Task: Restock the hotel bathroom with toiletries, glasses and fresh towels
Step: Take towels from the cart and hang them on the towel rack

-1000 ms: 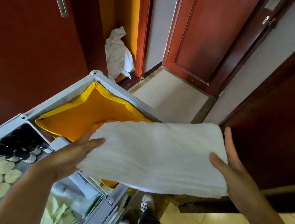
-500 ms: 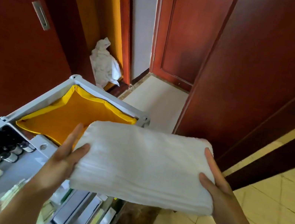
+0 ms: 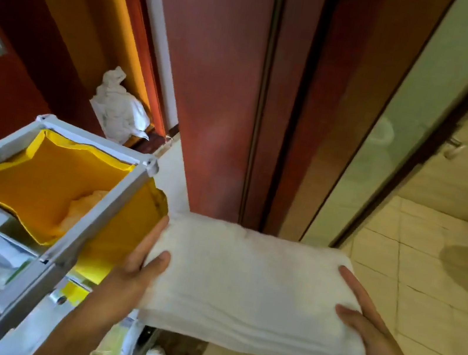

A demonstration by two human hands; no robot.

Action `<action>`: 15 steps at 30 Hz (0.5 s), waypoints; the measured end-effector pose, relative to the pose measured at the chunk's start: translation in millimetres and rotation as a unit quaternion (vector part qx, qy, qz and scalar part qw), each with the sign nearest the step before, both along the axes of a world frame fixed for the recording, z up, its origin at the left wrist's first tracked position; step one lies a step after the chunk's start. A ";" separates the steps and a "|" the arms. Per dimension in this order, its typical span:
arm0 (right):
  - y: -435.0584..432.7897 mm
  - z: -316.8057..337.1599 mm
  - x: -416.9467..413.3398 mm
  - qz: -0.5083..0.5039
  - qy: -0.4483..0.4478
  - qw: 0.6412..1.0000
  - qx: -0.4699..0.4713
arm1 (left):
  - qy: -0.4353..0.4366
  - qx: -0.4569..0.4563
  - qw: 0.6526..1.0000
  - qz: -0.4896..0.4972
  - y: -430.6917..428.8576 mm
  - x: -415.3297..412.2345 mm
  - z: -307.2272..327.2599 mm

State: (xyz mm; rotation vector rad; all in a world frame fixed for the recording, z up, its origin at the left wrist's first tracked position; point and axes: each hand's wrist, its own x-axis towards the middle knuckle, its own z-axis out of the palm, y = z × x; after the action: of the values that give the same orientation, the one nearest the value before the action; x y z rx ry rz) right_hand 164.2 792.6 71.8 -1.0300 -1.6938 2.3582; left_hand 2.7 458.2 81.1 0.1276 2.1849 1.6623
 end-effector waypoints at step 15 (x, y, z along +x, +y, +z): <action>127.1 -13.9 166.4 -0.164 0.018 0.981 0.097 | -0.010 -0.003 0.984 -0.179 215.8 57.9 -27.7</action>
State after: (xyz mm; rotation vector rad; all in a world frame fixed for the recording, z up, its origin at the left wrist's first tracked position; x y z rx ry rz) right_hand 330.6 919.8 58.0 -1.1240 -1.5629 1.9545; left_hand 60.6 674.0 53.4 0.4697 2.0076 1.4474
